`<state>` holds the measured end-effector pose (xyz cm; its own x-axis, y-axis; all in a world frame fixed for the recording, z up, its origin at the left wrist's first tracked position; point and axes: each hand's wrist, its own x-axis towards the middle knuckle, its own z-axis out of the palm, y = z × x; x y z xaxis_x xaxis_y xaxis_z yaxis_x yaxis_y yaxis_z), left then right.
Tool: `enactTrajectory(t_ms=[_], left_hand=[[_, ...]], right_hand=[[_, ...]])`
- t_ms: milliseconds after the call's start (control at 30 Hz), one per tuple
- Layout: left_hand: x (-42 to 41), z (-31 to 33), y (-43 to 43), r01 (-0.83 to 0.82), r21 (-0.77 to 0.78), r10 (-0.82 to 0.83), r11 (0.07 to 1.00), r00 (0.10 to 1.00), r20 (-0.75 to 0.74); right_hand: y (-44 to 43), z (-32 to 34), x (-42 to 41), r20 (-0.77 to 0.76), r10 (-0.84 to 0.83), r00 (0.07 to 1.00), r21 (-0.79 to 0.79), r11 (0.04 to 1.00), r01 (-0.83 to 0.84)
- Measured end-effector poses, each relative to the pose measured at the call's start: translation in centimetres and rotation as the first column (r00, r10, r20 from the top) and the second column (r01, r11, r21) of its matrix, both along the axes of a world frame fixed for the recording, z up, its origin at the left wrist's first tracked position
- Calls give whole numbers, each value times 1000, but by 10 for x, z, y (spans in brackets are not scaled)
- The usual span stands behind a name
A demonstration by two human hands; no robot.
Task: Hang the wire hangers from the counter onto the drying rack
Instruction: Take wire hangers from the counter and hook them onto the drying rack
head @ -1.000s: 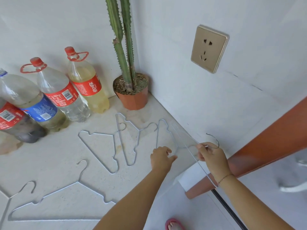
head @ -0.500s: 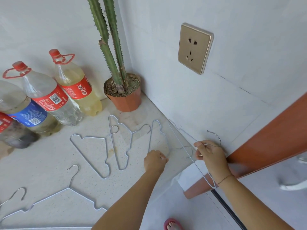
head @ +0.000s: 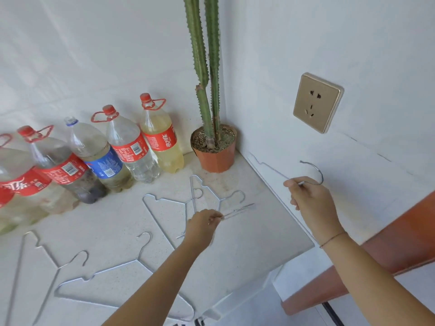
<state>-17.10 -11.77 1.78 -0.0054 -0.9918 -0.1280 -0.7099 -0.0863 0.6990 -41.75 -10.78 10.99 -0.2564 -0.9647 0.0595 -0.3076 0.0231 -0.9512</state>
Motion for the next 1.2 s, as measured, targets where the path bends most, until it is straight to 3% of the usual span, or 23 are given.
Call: enactTrajectory(t_ms=[100, 233, 300, 400, 600, 667, 733, 867, 1033, 1200], left_hand=[[29, 21, 7, 86, -44, -82, 995, 994, 76], [54, 41, 17, 110, -132, -116, 985, 993, -34], [62, 49, 23, 92, -175, -108, 980, 990, -86], [73, 58, 33, -2, -236, -23, 972, 994, -106], [93, 65, 58, -324, -328, 330, 887, 943, -39], [93, 68, 71, -509, -345, 507, 788, 856, -104], [90, 77, 85, -635, -249, 575, 731, 770, -276], [81, 98, 112, -635, 101, 561, 766, 583, -588], [96, 113, 147, -738, 253, 627, 625, 282, -726], [116, 136, 201, -809, 355, 627, 469, 22, -779]], right_hand=[[-18, 0, 23, -139, 230, 963, 117, 970, -214], [-34, -12, 64, -135, 496, 858, 282, 849, -446], [-32, -13, 88, 5, 595, 803, 351, 751, -559], [-23, -11, 121, 366, 600, 711, 374, 605, -703], [-13, -5, 166, 647, 508, 568, 289, 527, -800], [-11, -3, 181, 690, 485, 537, 278, 508, -815], [-8, -2, 197, 707, 490, 510, 257, 493, -831], [5, 5, 229, 716, 546, 435, 215, 420, -881], [35, 19, 264, 705, 637, 311, 155, 290, -944], [81, 42, 297, 640, 759, 122, 110, 66, -992]])
